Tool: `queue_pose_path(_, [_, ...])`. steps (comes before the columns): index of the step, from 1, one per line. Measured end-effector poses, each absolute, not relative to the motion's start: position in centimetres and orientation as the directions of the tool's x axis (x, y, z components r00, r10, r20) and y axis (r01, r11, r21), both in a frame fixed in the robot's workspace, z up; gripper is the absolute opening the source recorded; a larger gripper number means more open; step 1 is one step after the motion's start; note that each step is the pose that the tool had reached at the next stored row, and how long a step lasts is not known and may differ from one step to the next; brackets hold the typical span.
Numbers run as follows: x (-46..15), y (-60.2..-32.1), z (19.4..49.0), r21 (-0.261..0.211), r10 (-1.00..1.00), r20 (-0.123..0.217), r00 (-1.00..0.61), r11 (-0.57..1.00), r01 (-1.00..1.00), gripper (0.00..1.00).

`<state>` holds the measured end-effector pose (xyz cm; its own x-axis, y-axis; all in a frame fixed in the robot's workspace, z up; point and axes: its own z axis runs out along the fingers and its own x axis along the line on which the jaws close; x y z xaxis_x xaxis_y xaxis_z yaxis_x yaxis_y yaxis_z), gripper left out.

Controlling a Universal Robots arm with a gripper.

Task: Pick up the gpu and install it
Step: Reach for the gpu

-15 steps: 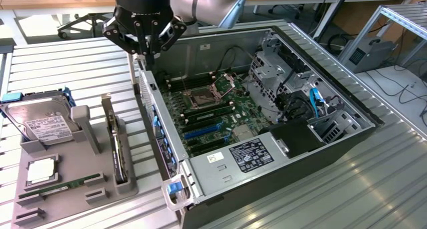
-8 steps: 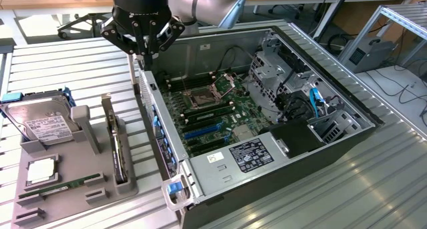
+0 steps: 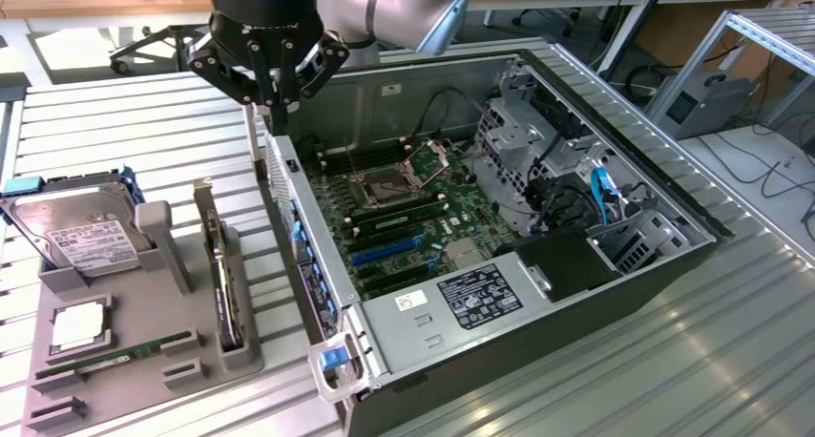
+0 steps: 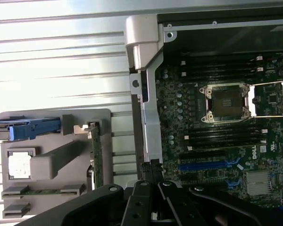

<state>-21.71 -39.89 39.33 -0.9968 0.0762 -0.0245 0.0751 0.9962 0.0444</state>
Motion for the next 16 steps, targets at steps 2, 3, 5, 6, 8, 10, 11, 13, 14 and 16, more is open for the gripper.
queue_pose_path(2, [-21.78,-39.89,39.33,0.044,0.076,-0.025,-0.997,0.996,0.075,0.11])
queue_pose_path(3, [-21.84,-39.89,39.33,0.044,0.076,-0.024,-0.997,0.996,0.075,0.11])
queue_pose_path(5, [-21.93,-39.89,39.33,0.044,0.076,-0.025,-0.997,0.996,0.075,0.11])
queue_pose_path(6, [-21.96,-39.89,39.33,0.044,0.076,-0.025,-0.997,0.996,0.075,0.11])
queue_pose_path(8, [-22.03,-39.89,39.33,0.044,0.076,-0.025,-0.997,0.996,0.075,0.11])
queue_pose_path(10, [-22.09,-39.89,39.33,0.044,0.076,-0.024,-0.997,0.996,0.075,0.11])
queue_pose_path(11, [-22.12,-39.89,39.33,0.044,0.076,-0.025,-0.997,0.996,0.075,0.11])
queue_pose_path(13, [-22.17,-39.89,39.33,0.044,0.076,-0.025,-0.997,0.996,0.075,0.11])
queue_pose_path(14, [-22.19,-39.89,39.33,0.044,0.076,-0.024,-0.997,0.996,0.075,0.11])
queue_pose_path(16, [-22.23,-39.89,39.33,0.044,0.076,-0.025,-0.997,0.996,0.075,0.11])
